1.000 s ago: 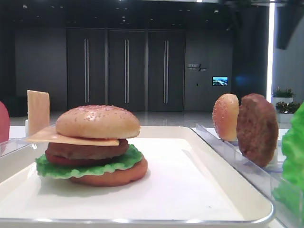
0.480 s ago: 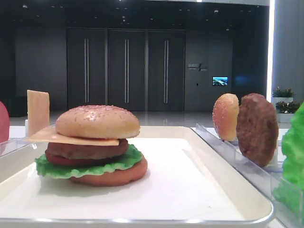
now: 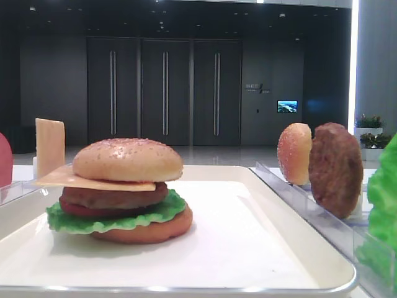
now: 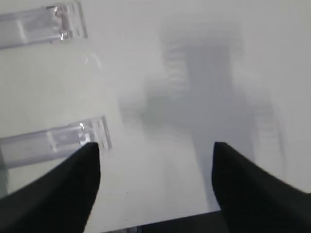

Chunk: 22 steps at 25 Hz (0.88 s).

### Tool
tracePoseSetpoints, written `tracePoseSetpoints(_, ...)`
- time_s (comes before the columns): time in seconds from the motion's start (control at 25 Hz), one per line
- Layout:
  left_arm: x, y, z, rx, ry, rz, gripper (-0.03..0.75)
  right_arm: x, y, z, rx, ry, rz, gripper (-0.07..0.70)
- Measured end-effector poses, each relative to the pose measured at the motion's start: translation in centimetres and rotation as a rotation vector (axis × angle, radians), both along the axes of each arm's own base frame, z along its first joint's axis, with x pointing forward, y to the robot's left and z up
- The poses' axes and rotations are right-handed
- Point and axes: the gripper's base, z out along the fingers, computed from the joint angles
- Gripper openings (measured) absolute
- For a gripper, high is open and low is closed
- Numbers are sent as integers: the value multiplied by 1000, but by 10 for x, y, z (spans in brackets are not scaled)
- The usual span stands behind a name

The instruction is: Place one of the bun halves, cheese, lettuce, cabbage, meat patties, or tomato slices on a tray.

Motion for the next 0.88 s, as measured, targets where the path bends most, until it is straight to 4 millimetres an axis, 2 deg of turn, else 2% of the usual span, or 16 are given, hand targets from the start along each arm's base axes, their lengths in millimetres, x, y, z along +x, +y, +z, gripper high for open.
tracePoseSetpoints(0.2,0,0,0,0,0,0,391,-57,5,-4,-10,-139,1,465)
tracePoseSetpoints(0.28,0,0,0,0,0,0,391,-71,6,-12,-8,-164,1,465)
tracePoseSetpoints(0.36,0,0,0,0,0,0,391,-82,8,-17,-2,-170,1,465)
tracePoseSetpoints(0.64,0,0,0,0,0,0,391,-113,11,-10,-8,-331,18,465)
tracePoseSetpoints(0.88,0,0,0,0,0,0,391,-148,16,0,-20,-570,45,447)
